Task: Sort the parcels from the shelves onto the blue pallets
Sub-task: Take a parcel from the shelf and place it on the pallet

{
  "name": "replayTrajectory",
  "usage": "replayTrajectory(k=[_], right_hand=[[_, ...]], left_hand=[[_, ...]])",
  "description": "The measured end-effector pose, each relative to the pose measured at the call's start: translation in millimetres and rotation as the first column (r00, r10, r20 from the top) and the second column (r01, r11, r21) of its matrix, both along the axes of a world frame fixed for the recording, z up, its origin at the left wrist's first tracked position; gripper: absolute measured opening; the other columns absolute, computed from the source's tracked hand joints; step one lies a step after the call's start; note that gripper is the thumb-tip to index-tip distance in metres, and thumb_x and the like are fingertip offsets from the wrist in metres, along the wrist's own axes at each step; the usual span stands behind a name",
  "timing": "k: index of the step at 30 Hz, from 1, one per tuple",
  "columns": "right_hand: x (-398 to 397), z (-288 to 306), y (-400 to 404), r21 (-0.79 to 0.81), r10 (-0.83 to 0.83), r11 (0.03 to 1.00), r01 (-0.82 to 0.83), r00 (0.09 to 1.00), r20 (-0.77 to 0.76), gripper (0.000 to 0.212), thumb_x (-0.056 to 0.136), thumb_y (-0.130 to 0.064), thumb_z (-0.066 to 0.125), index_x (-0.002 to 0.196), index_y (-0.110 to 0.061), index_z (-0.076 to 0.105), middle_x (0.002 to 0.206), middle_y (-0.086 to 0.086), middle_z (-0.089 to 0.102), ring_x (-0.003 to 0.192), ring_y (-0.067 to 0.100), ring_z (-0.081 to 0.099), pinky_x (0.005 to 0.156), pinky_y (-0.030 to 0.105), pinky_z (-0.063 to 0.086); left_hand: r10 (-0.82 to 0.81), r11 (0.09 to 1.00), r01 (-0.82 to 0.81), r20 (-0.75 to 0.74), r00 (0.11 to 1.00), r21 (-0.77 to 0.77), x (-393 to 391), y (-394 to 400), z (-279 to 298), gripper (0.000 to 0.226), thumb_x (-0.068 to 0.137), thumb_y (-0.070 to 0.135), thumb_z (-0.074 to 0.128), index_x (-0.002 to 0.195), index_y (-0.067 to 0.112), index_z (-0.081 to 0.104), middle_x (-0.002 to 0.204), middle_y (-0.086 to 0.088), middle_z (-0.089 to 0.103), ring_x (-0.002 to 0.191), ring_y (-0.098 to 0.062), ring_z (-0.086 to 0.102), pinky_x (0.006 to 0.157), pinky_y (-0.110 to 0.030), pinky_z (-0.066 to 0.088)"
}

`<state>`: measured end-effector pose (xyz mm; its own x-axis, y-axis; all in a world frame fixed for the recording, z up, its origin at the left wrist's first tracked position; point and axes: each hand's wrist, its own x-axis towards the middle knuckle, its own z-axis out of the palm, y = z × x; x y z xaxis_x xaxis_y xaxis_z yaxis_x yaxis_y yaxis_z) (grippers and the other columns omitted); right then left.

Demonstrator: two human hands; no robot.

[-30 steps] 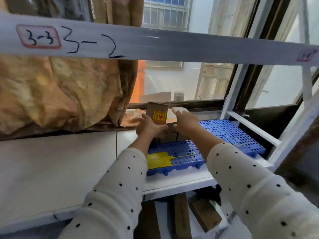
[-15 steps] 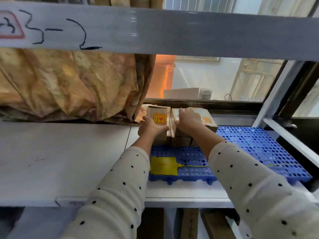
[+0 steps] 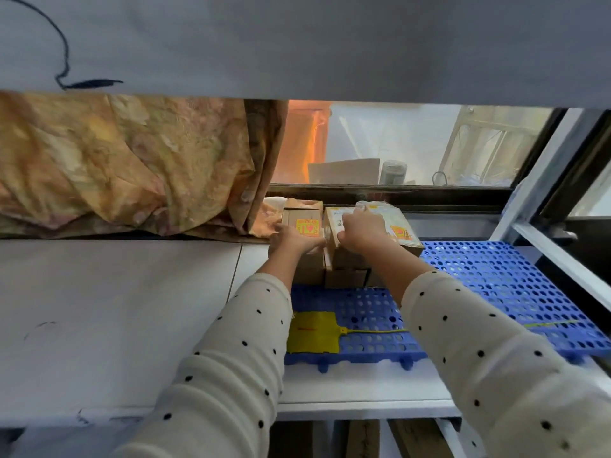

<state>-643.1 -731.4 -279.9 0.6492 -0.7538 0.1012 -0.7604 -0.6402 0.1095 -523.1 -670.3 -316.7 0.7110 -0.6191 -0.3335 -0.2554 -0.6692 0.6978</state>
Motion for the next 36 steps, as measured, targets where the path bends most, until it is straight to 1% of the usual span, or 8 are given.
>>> replayTrajectory(k=[6,12,14,18,20,25,30,36], right_hand=[[1.4,-1.7,-4.1,-0.014,-0.014,1.0,0.014,1.0,-0.002,0.038,0.096,-0.031,0.045,0.129,-0.013,0.051,0.134,0.014,0.047,0.116,0.029,0.05,0.09,0.037,0.041],[3.1,-4.4,-3.2,-0.007,-0.018,1.0,0.018,1.0,0.009,0.039,0.096,-0.032,0.046,0.129,-0.013,0.05,0.136,0.015,0.046,0.12,0.03,0.048,0.093,0.038,0.041],[1.9,-2.8,-2.2,0.002,-0.029,1.0,0.029,0.999,0.015,0.037,0.096,-0.031,0.046,0.127,-0.013,0.051,0.13,0.013,0.05,0.116,0.028,0.05,0.091,0.037,0.042],[-8.6,12.1,0.1,-0.015,-0.072,0.997,0.073,0.995,0.067,0.035,0.095,-0.032,0.048,0.124,-0.012,0.053,0.123,0.011,0.055,0.111,0.027,0.053,0.089,0.036,0.042],[-17.4,22.0,6.3,-0.042,-0.066,0.997,0.069,0.995,0.071,0.036,0.095,-0.033,0.048,0.124,-0.011,0.053,0.122,0.011,0.056,0.112,0.027,0.053,0.088,0.036,0.043],[-50.3,49.1,35.3,-0.055,-0.059,0.996,0.066,0.992,0.108,0.04,0.095,-0.034,0.049,0.127,-0.01,0.051,0.127,0.012,0.055,0.116,0.028,0.053,0.093,0.038,0.043],[-102.7,73.5,75.4,-0.067,-0.035,0.997,0.044,0.99,0.137,0.047,0.095,-0.037,0.048,0.133,-0.01,0.045,0.131,0.011,0.052,0.116,0.028,0.054,0.089,0.036,0.046],[-161.3,101.1,118.2,-0.148,0.025,0.989,-0.005,0.991,0.135,0.053,0.094,-0.042,0.05,0.135,-0.009,0.043,0.131,0.012,0.051,0.119,0.028,0.052,0.09,0.035,0.045]], left_hand=[[-0.045,0.996,0.042,0.036,0.998,0.079,-3.2,-10.2,-4.5,0.126,0.074,0.057,0.071,0.149,0.003,-0.014,0.154,-0.018,0.021,0.141,-0.035,0.021,0.111,-0.042,0.027],[0.045,0.998,-0.046,0.016,0.999,0.034,-3.9,-12.4,-0.5,0.088,0.091,0.053,0.05,0.15,0.005,0.006,0.15,-0.018,0.028,0.135,-0.035,0.032,0.106,-0.042,0.033],[0.036,0.997,-0.042,0.104,0.994,0.059,-6.1,-9.6,1.9,0.082,0.094,0.052,0.044,0.151,0.005,0.008,0.152,-0.018,0.025,0.135,-0.035,0.031,0.107,-0.043,0.033],[-0.094,0.991,0.038,0.472,0.877,0.127,-14.3,3.1,16.3,0.068,0.098,0.048,0.037,0.149,0.005,0.019,0.152,-0.018,0.026,0.135,-0.034,0.032,0.107,-0.042,0.033],[-0.141,0.987,0.073,0.574,0.807,0.14,-21.8,12.2,26.8,0.061,0.099,0.045,0.038,0.145,0.007,0.028,0.148,-0.017,0.033,0.132,-0.033,0.036,0.105,-0.041,0.035],[-0.177,0.984,0.132,0.652,0.737,0.118,-57.7,42.2,62.3,0.054,0.098,0.042,0.041,0.141,0.009,0.039,0.144,-0.011,0.04,0.132,-0.03,0.037,0.102,-0.041,0.037],[-0.163,0.985,0.153,0.737,0.656,0.082,-111.3,82.1,95.0,0.05,0.095,0.041,0.047,0.134,0.009,0.048,0.135,-0.01,0.05,0.124,-0.028,0.045,0.097,-0.038,0.04],[-0.216,0.974,0.178,0.79,0.573,0.138,-172.6,127.5,126.2,0.052,0.096,0.044,0.043,0.137,0.011,0.043,0.137,-0.009,0.049,0.127,-0.029,0.042,0.099,-0.039,0.039]])
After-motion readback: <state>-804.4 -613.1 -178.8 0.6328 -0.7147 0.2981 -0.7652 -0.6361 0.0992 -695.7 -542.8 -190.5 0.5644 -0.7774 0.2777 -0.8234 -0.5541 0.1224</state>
